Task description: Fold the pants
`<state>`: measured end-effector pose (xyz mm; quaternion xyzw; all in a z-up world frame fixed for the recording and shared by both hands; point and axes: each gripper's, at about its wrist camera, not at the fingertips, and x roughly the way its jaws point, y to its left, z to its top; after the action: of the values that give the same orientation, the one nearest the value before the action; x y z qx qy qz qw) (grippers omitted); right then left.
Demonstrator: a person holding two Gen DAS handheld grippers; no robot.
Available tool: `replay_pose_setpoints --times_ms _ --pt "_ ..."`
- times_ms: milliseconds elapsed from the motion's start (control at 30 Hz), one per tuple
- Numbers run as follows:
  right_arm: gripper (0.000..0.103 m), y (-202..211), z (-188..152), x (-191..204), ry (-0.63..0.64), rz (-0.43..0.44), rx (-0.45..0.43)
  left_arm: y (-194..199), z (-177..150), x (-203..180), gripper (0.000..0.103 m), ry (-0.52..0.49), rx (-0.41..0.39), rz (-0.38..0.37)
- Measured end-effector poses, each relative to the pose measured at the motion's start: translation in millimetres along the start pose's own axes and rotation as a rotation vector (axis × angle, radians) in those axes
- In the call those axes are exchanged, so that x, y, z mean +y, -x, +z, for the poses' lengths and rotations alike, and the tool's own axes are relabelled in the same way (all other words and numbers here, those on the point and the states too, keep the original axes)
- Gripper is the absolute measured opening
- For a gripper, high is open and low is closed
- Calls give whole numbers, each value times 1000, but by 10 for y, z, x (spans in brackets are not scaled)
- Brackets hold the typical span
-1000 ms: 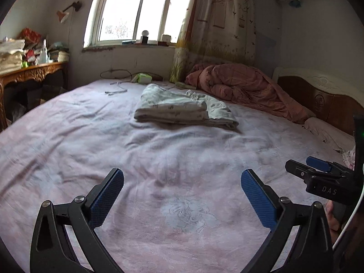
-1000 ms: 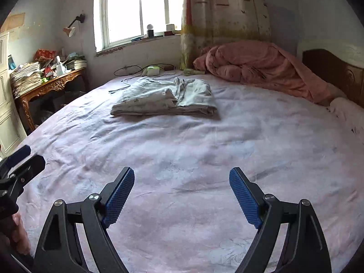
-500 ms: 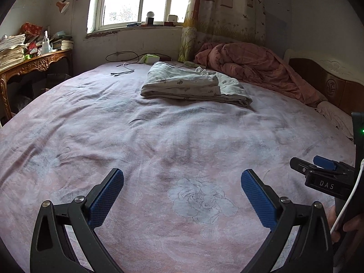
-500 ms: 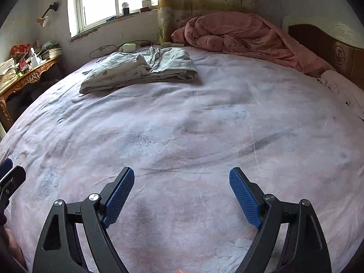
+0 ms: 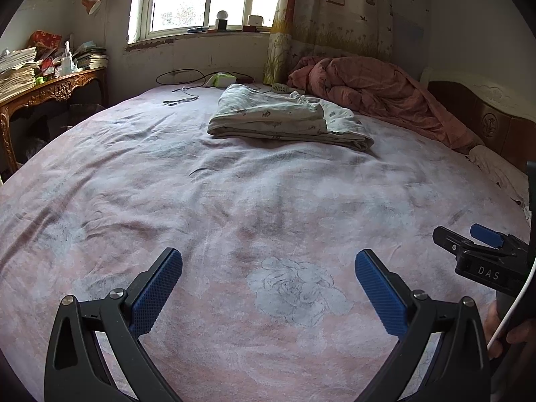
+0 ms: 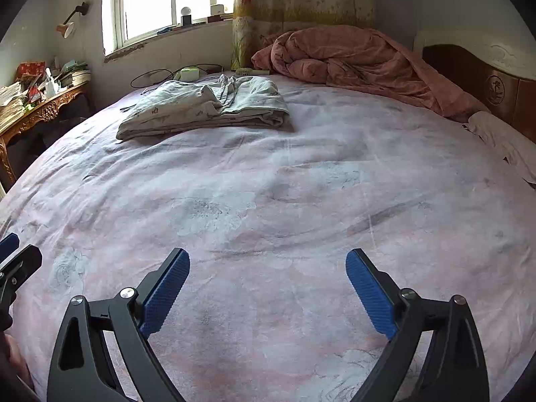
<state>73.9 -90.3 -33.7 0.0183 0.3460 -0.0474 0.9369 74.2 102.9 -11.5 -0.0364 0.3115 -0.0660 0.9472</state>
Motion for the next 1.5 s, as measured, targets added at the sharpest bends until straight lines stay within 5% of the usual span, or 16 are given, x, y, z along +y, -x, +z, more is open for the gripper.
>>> replay_pose_setpoints --times_ms 1500 --pt "102 -204 -41 -32 -25 37 118 -33 -42 14 102 -26 11 3"
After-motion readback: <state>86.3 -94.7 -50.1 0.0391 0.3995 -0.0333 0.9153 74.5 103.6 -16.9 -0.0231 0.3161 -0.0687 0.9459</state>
